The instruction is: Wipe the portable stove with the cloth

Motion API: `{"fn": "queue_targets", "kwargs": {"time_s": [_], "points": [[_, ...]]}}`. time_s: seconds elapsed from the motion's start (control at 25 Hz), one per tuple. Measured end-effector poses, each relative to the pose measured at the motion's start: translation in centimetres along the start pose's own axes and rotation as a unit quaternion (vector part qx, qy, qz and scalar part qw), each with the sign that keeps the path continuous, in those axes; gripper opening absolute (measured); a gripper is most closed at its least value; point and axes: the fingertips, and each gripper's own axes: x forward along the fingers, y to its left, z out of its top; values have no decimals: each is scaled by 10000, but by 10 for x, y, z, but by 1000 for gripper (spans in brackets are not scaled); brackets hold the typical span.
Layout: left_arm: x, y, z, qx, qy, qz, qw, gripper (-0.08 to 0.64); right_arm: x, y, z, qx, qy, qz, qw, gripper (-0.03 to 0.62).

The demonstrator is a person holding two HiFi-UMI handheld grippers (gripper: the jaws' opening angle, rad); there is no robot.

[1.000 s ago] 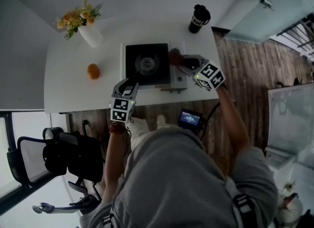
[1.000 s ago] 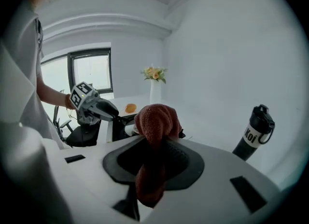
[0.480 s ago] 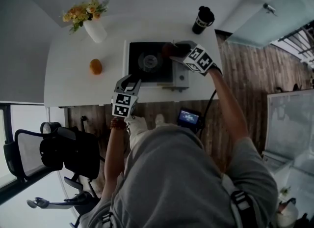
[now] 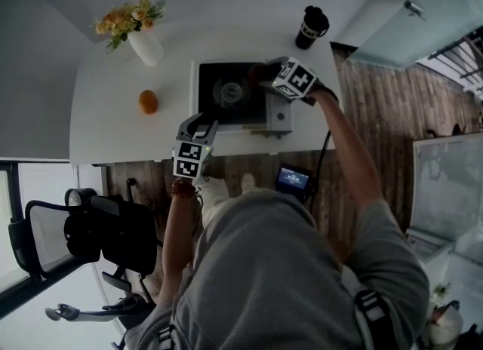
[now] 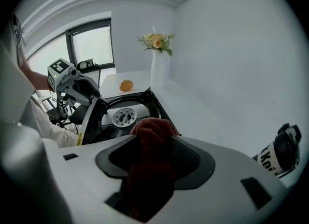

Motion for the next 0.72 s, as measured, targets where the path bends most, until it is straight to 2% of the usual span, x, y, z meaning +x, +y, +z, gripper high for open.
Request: {"fn": "queue_targets", "kwargs": {"time_s": [0.12, 0.28, 0.72], "points": [[0, 0, 0, -1, 4, -18, 10000, 155, -2, 7, 4, -25, 15, 248, 9997, 232], [0, 0, 0, -5, 8, -15, 10000, 155, 12, 8, -2, -80, 271, 207, 9994, 176], [-1, 0, 0, 21, 22, 24, 10000, 155, 12, 18, -4, -41, 228, 158, 9996, 138]]}}
